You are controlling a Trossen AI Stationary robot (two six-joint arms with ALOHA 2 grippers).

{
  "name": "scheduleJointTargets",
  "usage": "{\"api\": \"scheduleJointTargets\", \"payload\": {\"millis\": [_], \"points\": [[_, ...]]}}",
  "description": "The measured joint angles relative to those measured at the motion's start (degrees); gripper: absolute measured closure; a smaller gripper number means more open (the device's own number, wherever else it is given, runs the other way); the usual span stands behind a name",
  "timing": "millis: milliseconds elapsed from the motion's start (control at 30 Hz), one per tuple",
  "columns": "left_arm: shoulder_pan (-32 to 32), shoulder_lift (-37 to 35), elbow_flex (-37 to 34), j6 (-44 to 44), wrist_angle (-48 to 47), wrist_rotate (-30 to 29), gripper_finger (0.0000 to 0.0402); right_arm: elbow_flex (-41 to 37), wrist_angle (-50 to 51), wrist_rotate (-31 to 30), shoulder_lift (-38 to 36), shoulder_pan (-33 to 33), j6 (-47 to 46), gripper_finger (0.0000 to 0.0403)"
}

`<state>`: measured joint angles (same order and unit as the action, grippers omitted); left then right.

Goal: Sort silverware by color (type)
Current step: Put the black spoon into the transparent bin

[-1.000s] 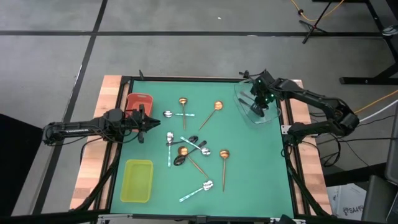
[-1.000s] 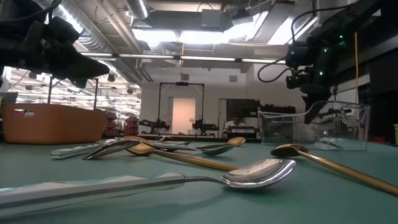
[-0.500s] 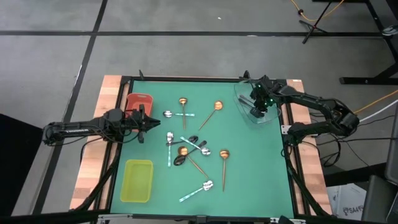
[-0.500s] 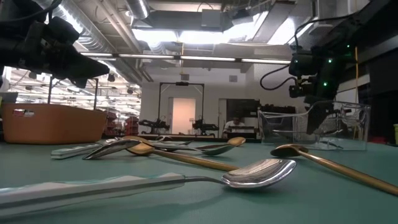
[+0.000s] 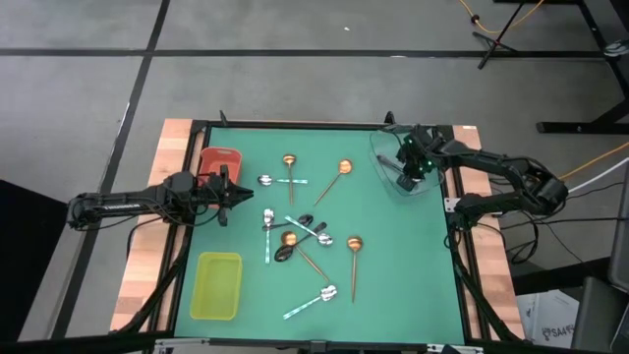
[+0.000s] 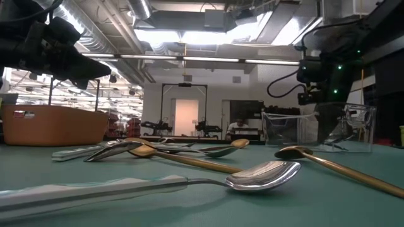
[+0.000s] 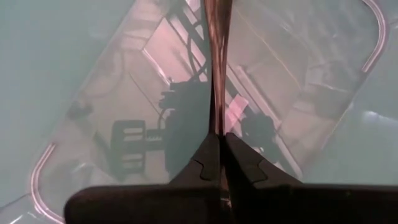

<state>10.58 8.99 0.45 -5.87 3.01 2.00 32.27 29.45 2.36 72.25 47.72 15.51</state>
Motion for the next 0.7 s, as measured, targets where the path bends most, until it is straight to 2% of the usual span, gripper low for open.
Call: {"api": "scheduleJointTargets", "payload": {"millis": [700], "points": [[0.01, -0.01, -0.01, 0.00, 0.00, 0.00, 0.0363, -0.55, -0.86, 0.00, -0.01, 0.00, 0.00, 0.0398]]}}
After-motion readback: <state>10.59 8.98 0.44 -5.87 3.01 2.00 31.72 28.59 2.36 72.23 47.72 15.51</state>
